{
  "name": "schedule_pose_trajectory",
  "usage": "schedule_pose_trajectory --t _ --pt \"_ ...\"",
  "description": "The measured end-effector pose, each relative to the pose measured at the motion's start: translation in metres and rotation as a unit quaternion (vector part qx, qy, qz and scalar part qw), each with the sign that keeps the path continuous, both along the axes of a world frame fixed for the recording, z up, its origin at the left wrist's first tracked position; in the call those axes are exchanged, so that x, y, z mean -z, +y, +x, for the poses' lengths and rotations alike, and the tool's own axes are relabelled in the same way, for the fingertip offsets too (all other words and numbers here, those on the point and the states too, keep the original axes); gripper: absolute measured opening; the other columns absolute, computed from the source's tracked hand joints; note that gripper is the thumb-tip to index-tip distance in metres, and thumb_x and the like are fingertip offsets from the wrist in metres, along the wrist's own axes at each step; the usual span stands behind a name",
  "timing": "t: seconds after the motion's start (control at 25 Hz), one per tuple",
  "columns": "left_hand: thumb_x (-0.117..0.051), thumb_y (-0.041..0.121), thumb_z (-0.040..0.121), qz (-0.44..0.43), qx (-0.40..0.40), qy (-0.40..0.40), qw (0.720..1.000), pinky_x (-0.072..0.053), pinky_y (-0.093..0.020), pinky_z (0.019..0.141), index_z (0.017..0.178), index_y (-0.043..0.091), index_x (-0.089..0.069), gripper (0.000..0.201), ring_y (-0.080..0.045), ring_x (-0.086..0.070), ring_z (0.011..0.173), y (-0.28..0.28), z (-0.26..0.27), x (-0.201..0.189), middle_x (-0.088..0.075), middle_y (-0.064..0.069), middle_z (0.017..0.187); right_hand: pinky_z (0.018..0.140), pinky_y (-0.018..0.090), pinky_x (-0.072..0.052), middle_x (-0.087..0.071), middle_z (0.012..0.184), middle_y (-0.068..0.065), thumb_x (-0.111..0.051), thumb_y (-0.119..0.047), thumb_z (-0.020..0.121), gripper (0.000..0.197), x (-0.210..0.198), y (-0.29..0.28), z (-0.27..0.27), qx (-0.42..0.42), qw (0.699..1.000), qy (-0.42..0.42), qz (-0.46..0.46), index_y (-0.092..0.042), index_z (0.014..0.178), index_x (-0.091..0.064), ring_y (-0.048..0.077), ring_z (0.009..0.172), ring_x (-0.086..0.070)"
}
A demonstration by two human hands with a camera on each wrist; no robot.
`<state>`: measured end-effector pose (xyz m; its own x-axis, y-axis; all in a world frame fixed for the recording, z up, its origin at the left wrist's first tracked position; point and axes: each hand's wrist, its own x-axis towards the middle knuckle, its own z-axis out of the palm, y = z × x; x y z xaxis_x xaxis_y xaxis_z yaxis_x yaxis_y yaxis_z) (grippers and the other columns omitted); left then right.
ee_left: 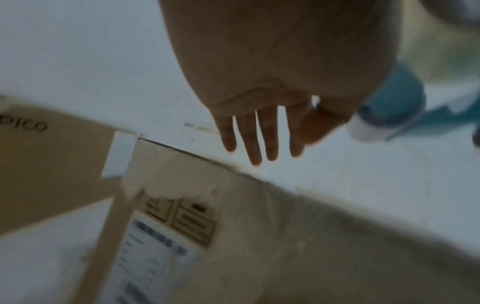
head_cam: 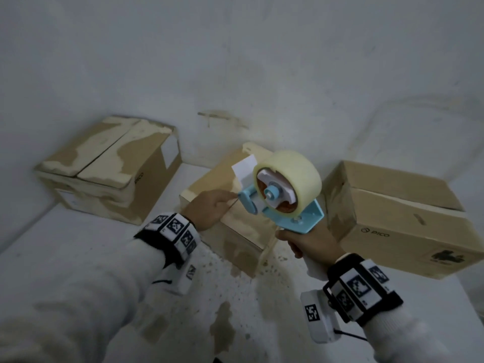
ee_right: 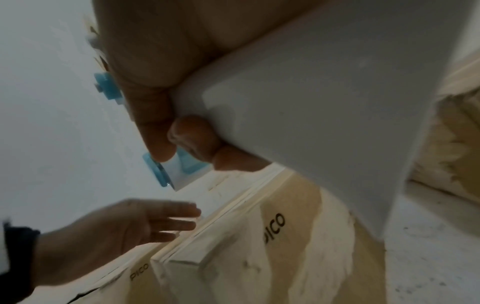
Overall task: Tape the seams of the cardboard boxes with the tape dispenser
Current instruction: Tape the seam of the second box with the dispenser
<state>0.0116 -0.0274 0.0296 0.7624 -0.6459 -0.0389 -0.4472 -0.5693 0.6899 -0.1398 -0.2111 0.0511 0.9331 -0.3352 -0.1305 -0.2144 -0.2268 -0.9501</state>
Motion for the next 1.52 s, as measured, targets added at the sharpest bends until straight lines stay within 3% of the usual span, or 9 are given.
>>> schedule_pose_trajectory --t 0.08,0.16,0.28,0.44,0.56,0.72,0.96,1.2,1.52 --pt "-0.033 0.034 0.099 -0.211 -0.131 0.277 0.928 -0.043 -0.031 0.086 0.112 0.009 -0.06 0.039 -0.021 -0.062 0.093 -0.004 -0.001 -0.019 -0.066 -0.007 0.107 0.045 0.03 -0.039 -0.05 0.043 0.002 -0.07 0.0 0.072 0.024 0.003 0.012 0.008 0.007 1.0 0.0 -0.013 -0.011 0.061 -0.052 0.018 0.038 -0.045" --pt "-0.024 0.059 0.094 -0.269 -0.142 0.434 0.848 -0.045 -0.038 0.09 0.103 0.007 -0.06 0.064 -0.027 -0.062 0.092 -0.002 0.003 -0.029 -0.065 -0.01 0.095 0.044 0.028 -0.038 -0.05 0.043 -0.003 -0.07 -0.001 0.072 0.023 0.004 0.022 0.017 0.01 1.0 0.008 -0.012 -0.012 0.062 -0.052 0.014 0.038 -0.044" --pt "-0.026 0.067 0.089 -0.275 -0.146 0.463 0.83 -0.047 -0.04 0.093 0.11 0.003 -0.059 0.075 -0.031 -0.06 0.103 0.006 0.008 -0.032 -0.064 -0.016 0.107 0.042 0.027 -0.036 -0.048 0.041 -0.006 -0.069 0.001 0.074 0.023 0.0 0.03 0.023 0.004 1.0 -0.002 0.005 -0.011 0.066 -0.051 0.011 0.036 -0.041" --pt "-0.039 0.063 0.088 -0.241 -0.204 0.485 0.816 -0.052 -0.031 0.064 0.115 0.003 -0.055 0.068 -0.025 -0.062 0.08 0.023 0.012 -0.022 -0.063 -0.015 0.097 0.044 0.029 -0.037 -0.05 0.041 -0.005 -0.068 0.002 0.076 0.024 -0.006 0.037 0.027 -0.023 1.0 -0.017 -0.006 -0.011 0.065 -0.051 0.011 0.037 -0.042" --pt "-0.036 0.07 0.085 -0.195 -0.14 0.577 0.78 -0.056 -0.033 0.071 0.123 -0.001 -0.049 0.081 -0.031 -0.068 0.091 0.029 0.01 -0.019 -0.064 -0.023 0.114 0.045 0.029 -0.038 -0.049 0.042 -0.004 -0.068 0.002 0.077 0.026 -0.01 0.04 0.031 -0.037 0.999 -0.021 -0.011 -0.012 0.061 -0.051 0.011 0.037 -0.042" --pt "-0.045 0.05 0.091 -0.304 -0.151 0.602 0.723 -0.058 -0.024 0.058 0.106 0.0 -0.06 0.054 -0.02 -0.073 0.068 0.021 0.01 -0.021 -0.073 -0.014 0.083 0.046 0.029 -0.039 -0.05 0.039 -0.005 -0.068 0.001 0.077 0.028 -0.011 0.043 0.032 -0.052 0.998 -0.02 -0.025 -0.014 0.06 -0.051 0.01 0.037 -0.044" --pt "-0.047 0.009 0.095 -0.307 -0.216 0.523 0.765 -0.054 -0.017 0.046 0.084 0.005 -0.059 0.017 -0.01 -0.066 0.046 0.014 0.011 -0.017 -0.069 -0.004 0.054 0.046 0.027 -0.04 -0.048 0.041 -0.002 -0.069 0.0 0.077 0.032 -0.004 0.038 0.025 -0.053 0.998 -0.021 -0.03 -0.013 0.056 -0.05 0.013 0.038 -0.044" --pt "-0.054 0.004 0.091 -0.252 -0.223 0.414 0.846 -0.053 -0.018 0.055 0.081 0.009 -0.06 0.013 -0.009 -0.065 0.052 0.017 0.016 -0.026 -0.067 -0.005 0.065 0.046 0.024 -0.041 -0.049 0.042 -0.001 -0.069 -0.003 0.078 0.031 0.003 0.035 0.023 -0.059 0.997 -0.015 -0.044 -0.012 0.055 -0.05 0.014 0.039 -0.045" --pt "-0.06 -0.003 0.084 -0.277 -0.27 0.293 0.874 -0.052 -0.016 0.044 0.113 -0.005 -0.059 0.029 -0.006 -0.061 0.038 0.024 0.035 -0.028 -0.063 -0.012 0.068 0.045 0.019 -0.04 -0.051 0.039 -0.004 -0.068 -0.005 0.08 0.033 0.009 0.036 0.021 -0.066 0.996 -0.023 -0.064 -0.014 0.055 -0.05 0.008 0.037 -0.046"
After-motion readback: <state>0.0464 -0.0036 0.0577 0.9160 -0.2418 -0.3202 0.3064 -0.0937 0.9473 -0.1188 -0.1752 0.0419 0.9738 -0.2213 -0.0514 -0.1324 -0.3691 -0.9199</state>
